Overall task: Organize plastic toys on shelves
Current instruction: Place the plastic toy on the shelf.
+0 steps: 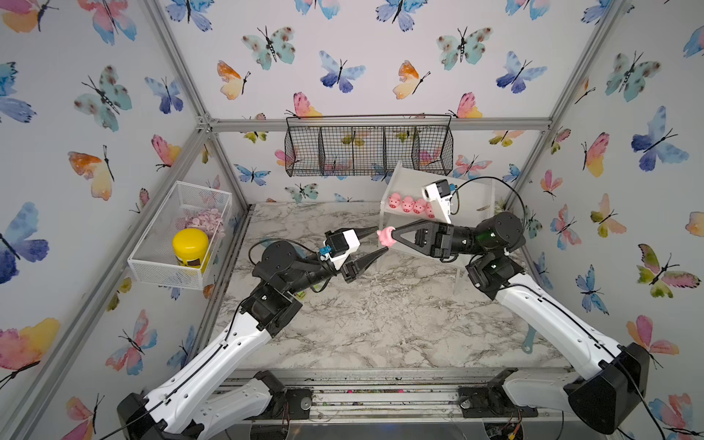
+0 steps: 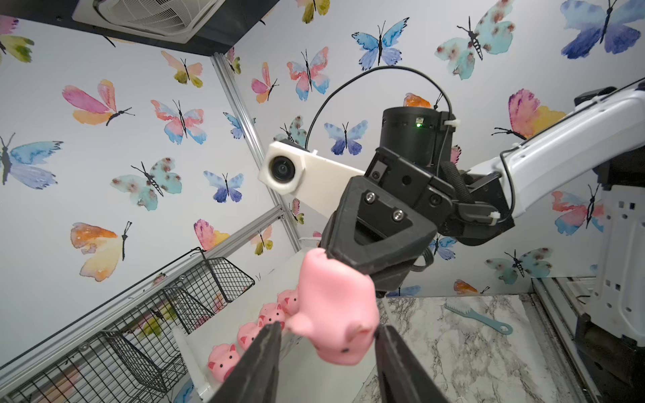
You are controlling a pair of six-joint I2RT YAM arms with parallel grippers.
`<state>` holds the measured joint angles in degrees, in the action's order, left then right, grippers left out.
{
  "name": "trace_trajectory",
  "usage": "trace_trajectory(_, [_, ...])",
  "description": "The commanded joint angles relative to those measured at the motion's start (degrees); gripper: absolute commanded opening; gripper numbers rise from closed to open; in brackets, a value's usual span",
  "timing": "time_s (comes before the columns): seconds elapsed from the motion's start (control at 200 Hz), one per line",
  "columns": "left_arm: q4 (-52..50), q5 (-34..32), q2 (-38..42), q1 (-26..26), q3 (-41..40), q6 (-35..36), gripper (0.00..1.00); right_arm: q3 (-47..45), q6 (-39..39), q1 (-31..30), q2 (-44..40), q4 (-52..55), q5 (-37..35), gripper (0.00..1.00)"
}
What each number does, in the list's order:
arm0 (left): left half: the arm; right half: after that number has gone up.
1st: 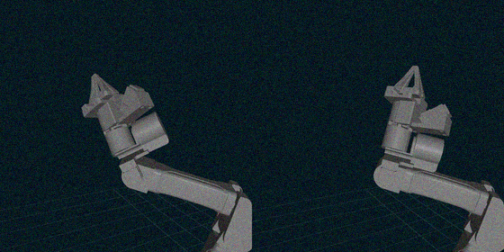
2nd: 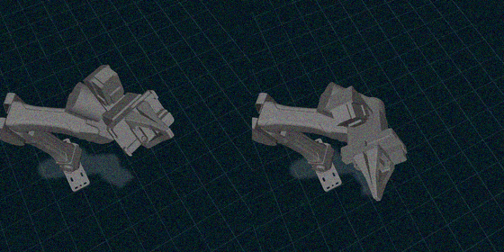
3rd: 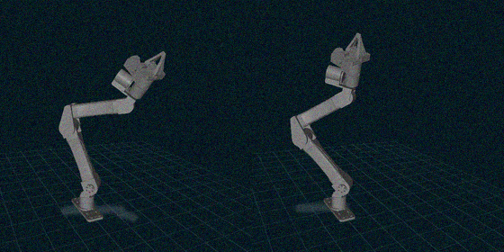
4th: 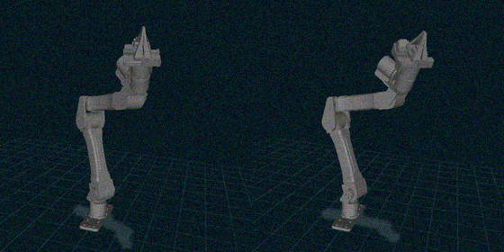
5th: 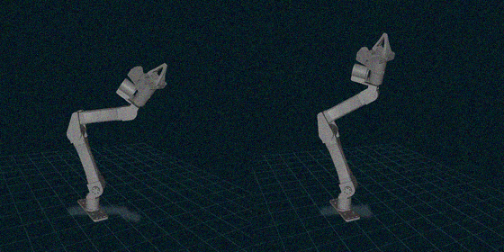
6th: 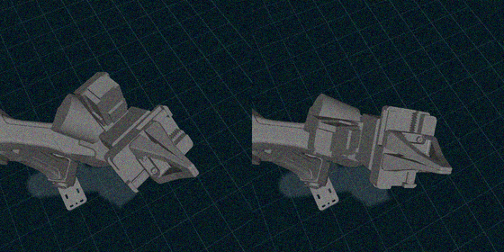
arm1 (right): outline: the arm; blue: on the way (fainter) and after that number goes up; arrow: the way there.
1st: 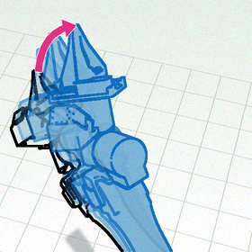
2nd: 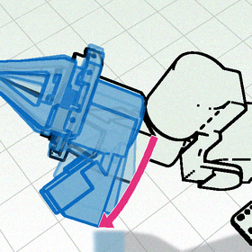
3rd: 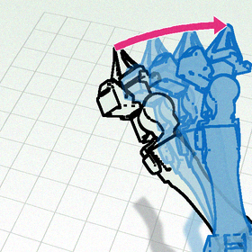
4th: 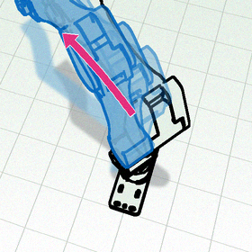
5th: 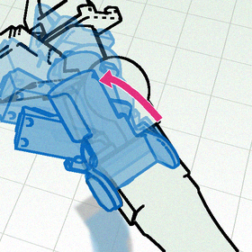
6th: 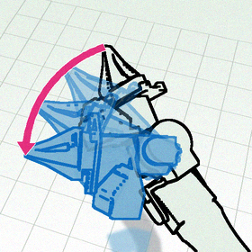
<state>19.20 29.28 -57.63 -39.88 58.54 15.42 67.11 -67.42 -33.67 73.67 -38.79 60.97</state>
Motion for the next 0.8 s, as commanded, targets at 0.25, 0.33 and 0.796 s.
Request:
trace_trajectory(0.25, [-0.1,2.1,0.4,-0.3,1.3,-1.9,0.19,-0.1,1.9,0.2,-0.5,0.7,1.0,0.1])
trace_trajectory(0.33, [-0.3,2.6,0.6,-0.3,1.2,-2.2,0.08,0.0,2.1,0.2,-0.5,0.9,0.9,0.1])
trace_trajectory(0.796, [-6.2,-3.7,-0.5,-0.2,2.2,-15.8,0.0,16.2,39.0,0.4,-9.4,50.0,-40.7,0.53])
